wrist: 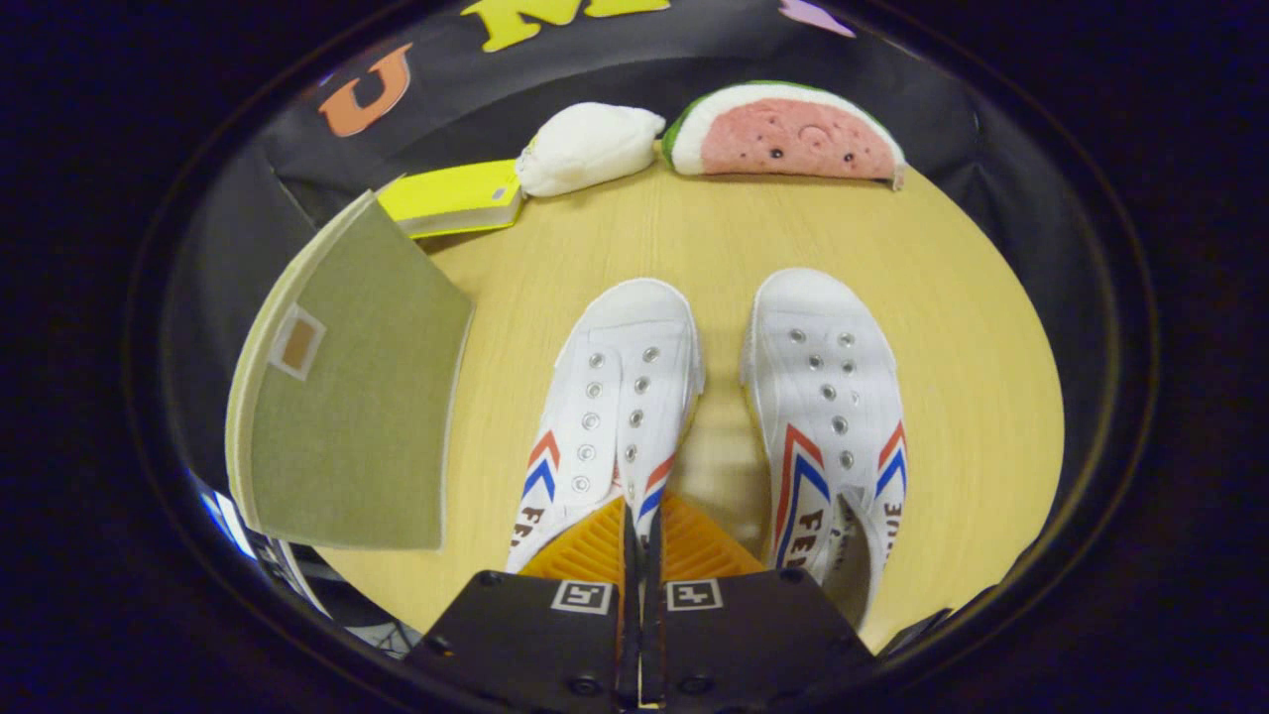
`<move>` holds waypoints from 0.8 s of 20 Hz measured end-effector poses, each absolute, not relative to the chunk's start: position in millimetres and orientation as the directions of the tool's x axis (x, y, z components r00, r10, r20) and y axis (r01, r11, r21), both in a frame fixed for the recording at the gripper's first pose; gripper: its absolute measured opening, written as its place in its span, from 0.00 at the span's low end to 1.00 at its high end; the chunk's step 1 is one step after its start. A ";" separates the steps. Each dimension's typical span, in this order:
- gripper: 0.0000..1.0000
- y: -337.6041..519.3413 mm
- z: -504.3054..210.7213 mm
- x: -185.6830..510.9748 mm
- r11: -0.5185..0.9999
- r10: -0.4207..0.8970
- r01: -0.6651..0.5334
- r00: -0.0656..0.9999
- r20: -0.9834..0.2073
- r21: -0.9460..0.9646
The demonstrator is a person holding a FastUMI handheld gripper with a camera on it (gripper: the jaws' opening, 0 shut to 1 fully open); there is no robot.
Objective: Open the storage box then place both shoes into the box .Put the left shoe in first, then the right shoe, with the right side of both shoes facing outward in a uniform manner.
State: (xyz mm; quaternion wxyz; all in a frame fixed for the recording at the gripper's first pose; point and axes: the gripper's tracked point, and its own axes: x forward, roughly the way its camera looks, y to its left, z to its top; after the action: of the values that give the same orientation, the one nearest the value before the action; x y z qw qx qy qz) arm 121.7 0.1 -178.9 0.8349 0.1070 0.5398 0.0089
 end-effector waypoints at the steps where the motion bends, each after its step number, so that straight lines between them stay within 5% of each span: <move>1: 0.06 1.3 -174.2 118.4 0.967 0.160 0.114 0.427 -0.890 0.228; 7: 0.06 19.1 -110.0 105.0 0.941 0.216 0.113 0.525 -0.823 0.319; 16: 0.06 143.4 13.4 122.4 0.930 0.309 -0.053 0.651 -0.694 0.364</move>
State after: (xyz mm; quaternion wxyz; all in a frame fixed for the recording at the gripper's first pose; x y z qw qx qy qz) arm 122.4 143.4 13.4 0.8948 0.1579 0.4054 0.1009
